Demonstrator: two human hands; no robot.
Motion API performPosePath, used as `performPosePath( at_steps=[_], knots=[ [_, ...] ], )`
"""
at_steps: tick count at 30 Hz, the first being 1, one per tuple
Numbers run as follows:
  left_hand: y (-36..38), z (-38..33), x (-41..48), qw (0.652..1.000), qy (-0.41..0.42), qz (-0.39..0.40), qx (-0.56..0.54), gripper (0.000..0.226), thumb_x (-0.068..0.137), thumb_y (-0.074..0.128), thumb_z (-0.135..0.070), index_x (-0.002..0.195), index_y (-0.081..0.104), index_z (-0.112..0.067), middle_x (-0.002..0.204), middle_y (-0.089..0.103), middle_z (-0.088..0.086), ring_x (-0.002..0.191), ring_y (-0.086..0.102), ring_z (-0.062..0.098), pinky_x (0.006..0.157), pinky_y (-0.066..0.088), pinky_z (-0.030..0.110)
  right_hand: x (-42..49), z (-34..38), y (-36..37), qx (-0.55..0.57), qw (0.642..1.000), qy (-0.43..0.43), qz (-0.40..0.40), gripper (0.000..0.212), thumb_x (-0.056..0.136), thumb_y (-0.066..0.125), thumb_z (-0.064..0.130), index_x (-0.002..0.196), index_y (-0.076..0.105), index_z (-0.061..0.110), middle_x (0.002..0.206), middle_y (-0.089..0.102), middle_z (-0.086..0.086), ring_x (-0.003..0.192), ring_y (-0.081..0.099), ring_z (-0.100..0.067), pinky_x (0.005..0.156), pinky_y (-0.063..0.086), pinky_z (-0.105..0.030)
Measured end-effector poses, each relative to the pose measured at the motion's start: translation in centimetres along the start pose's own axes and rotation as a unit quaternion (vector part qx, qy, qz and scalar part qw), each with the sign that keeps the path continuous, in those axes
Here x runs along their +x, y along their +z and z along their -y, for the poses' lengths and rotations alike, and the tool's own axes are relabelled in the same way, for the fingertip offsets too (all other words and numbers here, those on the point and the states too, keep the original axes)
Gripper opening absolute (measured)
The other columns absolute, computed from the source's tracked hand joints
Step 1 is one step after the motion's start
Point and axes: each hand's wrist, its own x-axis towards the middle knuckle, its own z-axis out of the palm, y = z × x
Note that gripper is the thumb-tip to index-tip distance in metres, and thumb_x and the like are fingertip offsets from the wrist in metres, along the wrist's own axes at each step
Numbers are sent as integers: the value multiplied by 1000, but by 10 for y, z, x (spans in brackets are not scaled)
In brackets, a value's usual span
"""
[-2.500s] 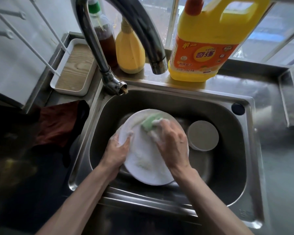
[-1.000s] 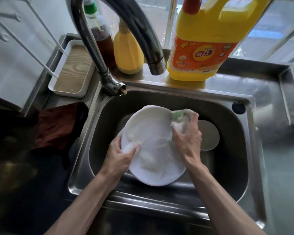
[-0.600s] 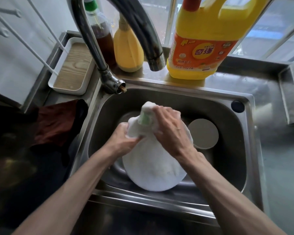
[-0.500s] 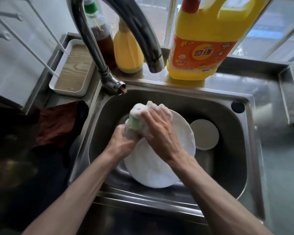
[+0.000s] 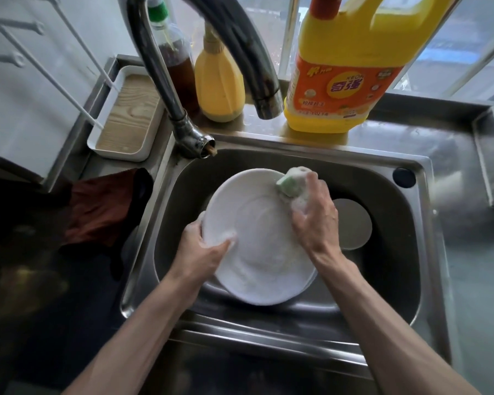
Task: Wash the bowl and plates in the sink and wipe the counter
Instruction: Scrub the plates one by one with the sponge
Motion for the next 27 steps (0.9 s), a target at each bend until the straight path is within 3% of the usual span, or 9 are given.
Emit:
performPosePath(
  at_steps=[4,8,10,13,17,20,22,24,27],
  knots=[
    [2,-20,17,993,12,69,94,23,89,77,-6,107,67,-17,98,75,8,90,74,18,71,61,27,12,7,3,-48,988,-123,83,44,90,57,3,127,55,27,118,59,-3,100,54,-28,86,46,-48],
    [5,-23,26,992,22,118,46,23,87,80,-13,106,69,-4,98,77,19,90,75,27,76,61,38,5,29,15,-89,967,-214,103,51,79,59,1,126,56,19,113,56,-10,98,50,-33,76,41,-47],
    [5,-18,23,998,29,60,22,16,88,80,-11,101,70,-9,92,76,14,83,74,26,67,61,33,5,25,15,-104,980,-161,57,40,89,56,9,127,57,21,114,57,-7,99,51,-31,79,43,-48],
    [7,-10,17,995,35,-90,-32,16,90,76,-5,93,66,-17,84,74,3,72,71,12,58,56,22,-6,4,9,-102,994,16,-25,32,100,63,32,129,51,26,111,58,-3,95,59,-27,73,51,-43],
    [16,-5,13,970,55,-200,-124,18,93,74,-7,96,64,-23,81,73,-6,70,70,3,61,55,17,-43,-2,14,-52,988,137,-44,34,101,60,30,129,44,21,104,58,-8,84,62,-32,67,43,-36],
    [25,5,1,968,-3,-166,-189,26,92,74,-6,104,62,-26,92,75,-3,83,74,12,72,61,27,-45,-2,15,-19,982,179,-56,33,99,61,29,125,44,19,106,60,-9,86,61,-31,70,41,-36],
    [22,8,-3,976,-25,-99,-190,38,89,74,1,110,61,-28,102,76,2,93,75,18,80,62,36,-36,-9,11,4,984,173,-52,31,97,63,26,123,46,20,108,63,-8,89,62,-31,72,44,-38],
    [13,6,-1,985,-18,-20,-171,48,87,72,7,118,60,-26,107,77,4,97,75,20,79,62,34,-27,-15,3,16,991,130,-41,30,95,61,16,123,49,19,109,64,-7,91,62,-29,74,46,-40],
    [1,-2,8,992,-35,46,-112,35,92,69,2,121,62,-18,105,77,7,97,75,23,74,61,28,-18,-24,-5,-9,999,31,-2,38,91,60,5,127,52,15,111,62,-9,92,62,-32,74,48,-40]
  ],
)
